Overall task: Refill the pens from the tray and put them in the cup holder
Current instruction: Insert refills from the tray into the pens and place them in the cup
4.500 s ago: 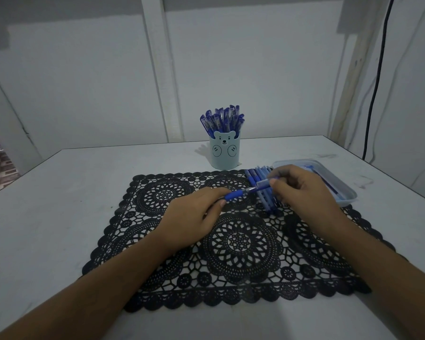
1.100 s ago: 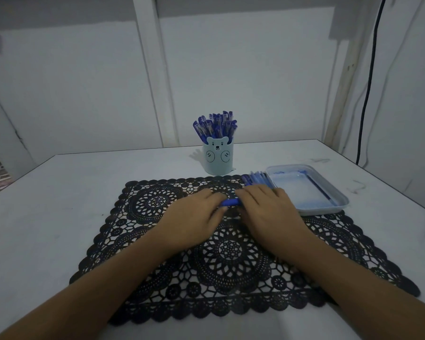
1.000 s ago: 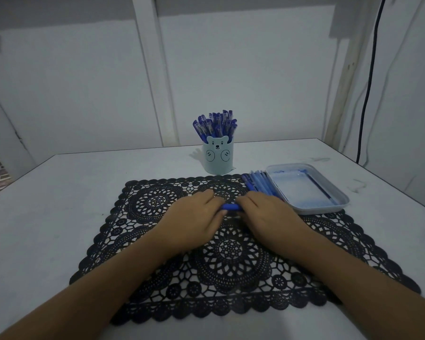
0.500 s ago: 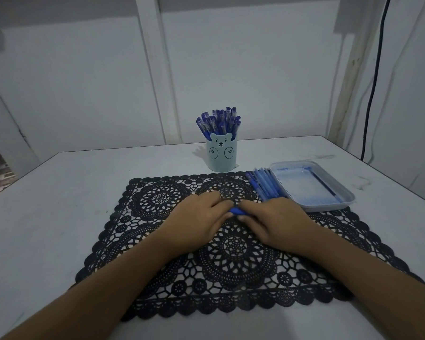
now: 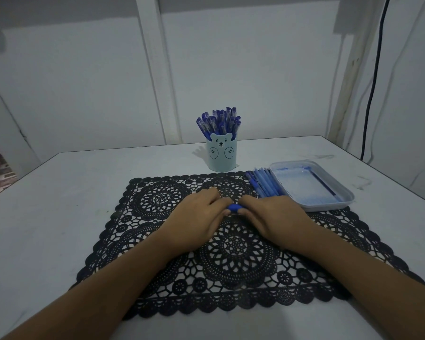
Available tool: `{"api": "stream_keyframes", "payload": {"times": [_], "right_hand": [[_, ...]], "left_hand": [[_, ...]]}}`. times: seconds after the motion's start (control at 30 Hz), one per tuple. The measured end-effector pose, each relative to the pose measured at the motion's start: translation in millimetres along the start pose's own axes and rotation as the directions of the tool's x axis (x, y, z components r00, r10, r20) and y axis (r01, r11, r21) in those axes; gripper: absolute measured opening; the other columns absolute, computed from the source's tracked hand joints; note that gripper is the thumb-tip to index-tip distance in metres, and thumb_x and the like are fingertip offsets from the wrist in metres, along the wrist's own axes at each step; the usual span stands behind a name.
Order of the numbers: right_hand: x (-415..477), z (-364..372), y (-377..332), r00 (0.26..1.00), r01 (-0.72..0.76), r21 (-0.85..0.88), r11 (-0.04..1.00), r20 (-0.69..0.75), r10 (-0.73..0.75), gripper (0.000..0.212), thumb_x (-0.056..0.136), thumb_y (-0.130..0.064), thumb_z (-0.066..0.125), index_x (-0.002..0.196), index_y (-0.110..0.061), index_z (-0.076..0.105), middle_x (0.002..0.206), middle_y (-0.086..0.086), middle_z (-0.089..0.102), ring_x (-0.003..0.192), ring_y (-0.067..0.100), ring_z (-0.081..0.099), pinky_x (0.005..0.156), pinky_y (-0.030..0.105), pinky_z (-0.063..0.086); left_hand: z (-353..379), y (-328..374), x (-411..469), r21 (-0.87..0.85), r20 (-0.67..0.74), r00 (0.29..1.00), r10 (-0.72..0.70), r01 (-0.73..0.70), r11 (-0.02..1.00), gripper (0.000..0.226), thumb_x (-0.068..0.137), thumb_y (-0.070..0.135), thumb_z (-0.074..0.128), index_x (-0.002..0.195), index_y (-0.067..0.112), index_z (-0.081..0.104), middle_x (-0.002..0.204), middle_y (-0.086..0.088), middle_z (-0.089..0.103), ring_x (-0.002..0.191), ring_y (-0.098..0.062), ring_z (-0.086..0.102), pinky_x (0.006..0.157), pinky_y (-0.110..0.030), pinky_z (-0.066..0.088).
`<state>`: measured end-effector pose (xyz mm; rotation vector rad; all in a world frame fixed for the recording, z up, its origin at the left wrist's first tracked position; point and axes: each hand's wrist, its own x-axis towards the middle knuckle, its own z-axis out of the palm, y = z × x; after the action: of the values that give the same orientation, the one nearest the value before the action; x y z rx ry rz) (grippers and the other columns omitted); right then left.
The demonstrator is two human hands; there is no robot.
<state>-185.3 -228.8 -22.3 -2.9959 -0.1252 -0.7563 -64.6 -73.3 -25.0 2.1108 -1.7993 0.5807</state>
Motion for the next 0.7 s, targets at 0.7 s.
{"api": "stream_keyframes", "payload": {"times": [0.7], "right_hand": [[1.1,-5.3,-1.4,0.941,-0.329,0.232,0.915,0.004,0.337,0.029,0.094,-0.04,0.039,0.092,-0.021,0.06,0.079,-0.01,0.055,0.082,0.011,0.049,0.082,0.035,0.04]], "left_hand": [[2.5,-0.1,-0.7,-0.033,-0.147,0.979,-0.14,0.137,0.99,0.033,0.089,0.032,0.038,0.106,0.015,0.061,0.077,0.002,0.053,0.065,-0.012,0.049,0.053,-0.026,0.042]]}}
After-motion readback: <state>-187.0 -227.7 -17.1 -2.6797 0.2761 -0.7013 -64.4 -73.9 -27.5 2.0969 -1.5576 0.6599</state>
